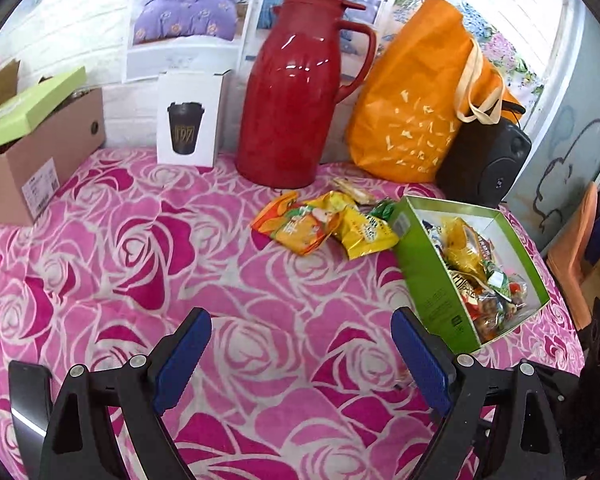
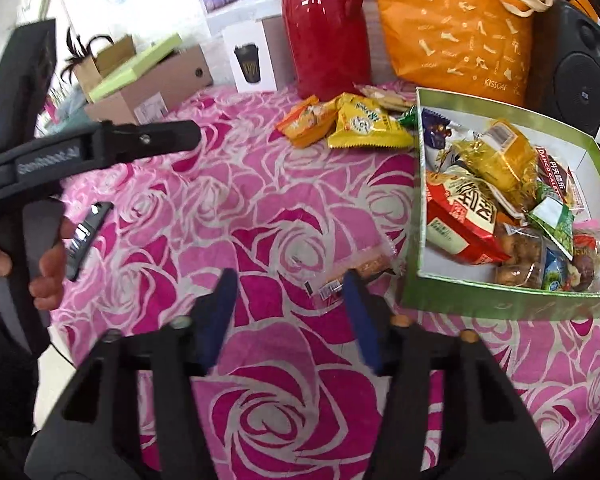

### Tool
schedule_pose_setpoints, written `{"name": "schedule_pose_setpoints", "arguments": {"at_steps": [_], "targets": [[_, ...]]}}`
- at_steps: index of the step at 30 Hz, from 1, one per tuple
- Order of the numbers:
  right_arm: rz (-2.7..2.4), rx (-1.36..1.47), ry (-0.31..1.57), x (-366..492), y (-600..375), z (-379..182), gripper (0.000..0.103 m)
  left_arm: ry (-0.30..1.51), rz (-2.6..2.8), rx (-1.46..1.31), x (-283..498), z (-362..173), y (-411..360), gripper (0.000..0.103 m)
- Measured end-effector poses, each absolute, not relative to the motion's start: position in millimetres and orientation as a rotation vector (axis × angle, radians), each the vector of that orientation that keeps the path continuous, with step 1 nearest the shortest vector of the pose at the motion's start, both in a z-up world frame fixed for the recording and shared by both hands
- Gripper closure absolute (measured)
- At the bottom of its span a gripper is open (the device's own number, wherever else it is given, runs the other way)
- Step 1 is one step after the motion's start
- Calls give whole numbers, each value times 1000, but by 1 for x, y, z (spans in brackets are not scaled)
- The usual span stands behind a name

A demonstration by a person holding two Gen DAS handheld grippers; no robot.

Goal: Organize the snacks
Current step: 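Grasp the orange apple-chip bag with the left tool while the right tool grasps a clear wrapped bar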

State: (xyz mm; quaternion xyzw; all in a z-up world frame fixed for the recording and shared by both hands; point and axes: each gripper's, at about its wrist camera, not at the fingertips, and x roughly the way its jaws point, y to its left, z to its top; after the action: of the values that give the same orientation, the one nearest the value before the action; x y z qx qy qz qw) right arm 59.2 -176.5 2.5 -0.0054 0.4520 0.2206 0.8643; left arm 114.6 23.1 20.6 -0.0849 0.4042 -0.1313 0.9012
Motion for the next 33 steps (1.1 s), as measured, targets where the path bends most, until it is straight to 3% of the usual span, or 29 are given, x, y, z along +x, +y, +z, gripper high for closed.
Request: {"name": "schedule_pose_setpoints", "arguments": {"at_steps": [6, 15, 21, 23, 25, 28, 33], "targets": [[411, -110, 968, 78, -152, -17, 66, 821, -314, -151, 127, 18, 24, 10], [360, -97, 1028, 65, -173, -27, 67, 859, -331, -110, 205, -9, 3, 11], [322, 43, 1029, 68, -199, -22, 65, 933, -366, -33, 238, -39, -33, 45], [315, 89, 1033, 70, -202, -23, 64, 950, -356, -1, 244, -47, -42, 73], [305, 135, 1040, 73, -202, -25, 62, 950, -354, -7, 246, -49, -43, 88], [298, 210, 1047, 79, -201, -28, 52, 950, -383, -74, 235, -42, -32, 94], [268, 213, 1058, 93, -187, -38, 52, 923, -423, -112, 178, -27, -5, 94]]}}
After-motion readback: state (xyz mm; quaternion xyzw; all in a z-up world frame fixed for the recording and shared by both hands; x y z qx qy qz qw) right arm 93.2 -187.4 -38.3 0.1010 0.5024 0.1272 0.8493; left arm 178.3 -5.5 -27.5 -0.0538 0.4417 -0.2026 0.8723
